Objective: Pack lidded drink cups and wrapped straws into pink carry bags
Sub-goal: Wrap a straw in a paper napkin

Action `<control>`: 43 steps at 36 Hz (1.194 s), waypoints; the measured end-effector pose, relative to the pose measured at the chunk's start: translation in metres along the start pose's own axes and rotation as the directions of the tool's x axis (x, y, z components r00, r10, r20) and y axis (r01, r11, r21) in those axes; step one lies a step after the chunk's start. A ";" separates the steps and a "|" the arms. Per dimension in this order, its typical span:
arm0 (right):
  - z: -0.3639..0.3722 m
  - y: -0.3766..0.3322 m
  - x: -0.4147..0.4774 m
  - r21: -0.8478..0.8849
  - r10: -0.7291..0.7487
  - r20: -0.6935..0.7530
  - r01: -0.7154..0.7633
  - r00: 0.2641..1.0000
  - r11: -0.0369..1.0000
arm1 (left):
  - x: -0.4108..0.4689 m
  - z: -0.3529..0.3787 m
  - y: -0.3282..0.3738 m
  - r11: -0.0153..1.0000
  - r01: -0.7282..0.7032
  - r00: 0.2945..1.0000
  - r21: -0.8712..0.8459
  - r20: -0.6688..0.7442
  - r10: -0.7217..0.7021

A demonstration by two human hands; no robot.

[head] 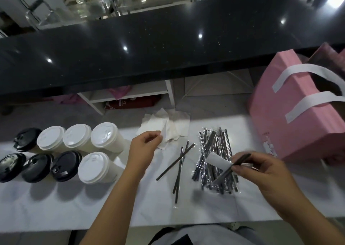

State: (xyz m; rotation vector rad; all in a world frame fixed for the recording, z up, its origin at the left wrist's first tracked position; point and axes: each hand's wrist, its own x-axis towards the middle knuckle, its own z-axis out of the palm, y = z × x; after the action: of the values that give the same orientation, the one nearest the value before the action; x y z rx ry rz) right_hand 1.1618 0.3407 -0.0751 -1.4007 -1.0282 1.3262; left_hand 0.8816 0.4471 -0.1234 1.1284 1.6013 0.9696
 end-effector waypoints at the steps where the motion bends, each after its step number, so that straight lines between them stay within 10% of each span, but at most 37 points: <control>1: -0.001 -0.001 0.001 -0.005 0.001 0.031 -0.001 1.000 1.000 | -0.007 0.003 0.007 0.990 0.046 0.998 -0.134 0.059 -0.038; 7: 0.004 -0.024 0.002 0.004 0.017 0.320 -0.019 0.947 1.000 | -0.047 0.022 0.032 0.780 0.368 0.828 -0.506 0.559 -0.028; 11: 0.016 -0.032 0.009 0.257 0.099 0.246 -0.163 0.964 0.952 | -0.066 0.036 0.032 0.744 0.417 0.754 -0.523 0.656 0.039; 26: 0.035 -0.008 0.013 0.413 0.293 -0.019 -0.259 0.956 0.873 | -0.083 0.041 0.020 0.751 0.440 0.732 -0.492 0.681 0.018; 34: 0.035 -0.002 0.012 0.378 0.231 -0.146 -0.161 0.962 0.912 | -0.092 0.054 0.024 0.954 0.132 0.929 -0.270 0.370 -0.024; 43: 0.017 0.003 0.001 0.432 0.193 -0.191 -0.094 0.962 0.897 | -0.099 0.064 0.029 0.962 0.143 0.821 -0.233 0.571 0.017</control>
State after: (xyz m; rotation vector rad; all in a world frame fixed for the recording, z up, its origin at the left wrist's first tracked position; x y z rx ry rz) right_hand 1.1444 0.3422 -0.0780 -1.2758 -0.4519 1.3566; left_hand 0.9654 0.3654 -0.0896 1.0389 0.9796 0.6842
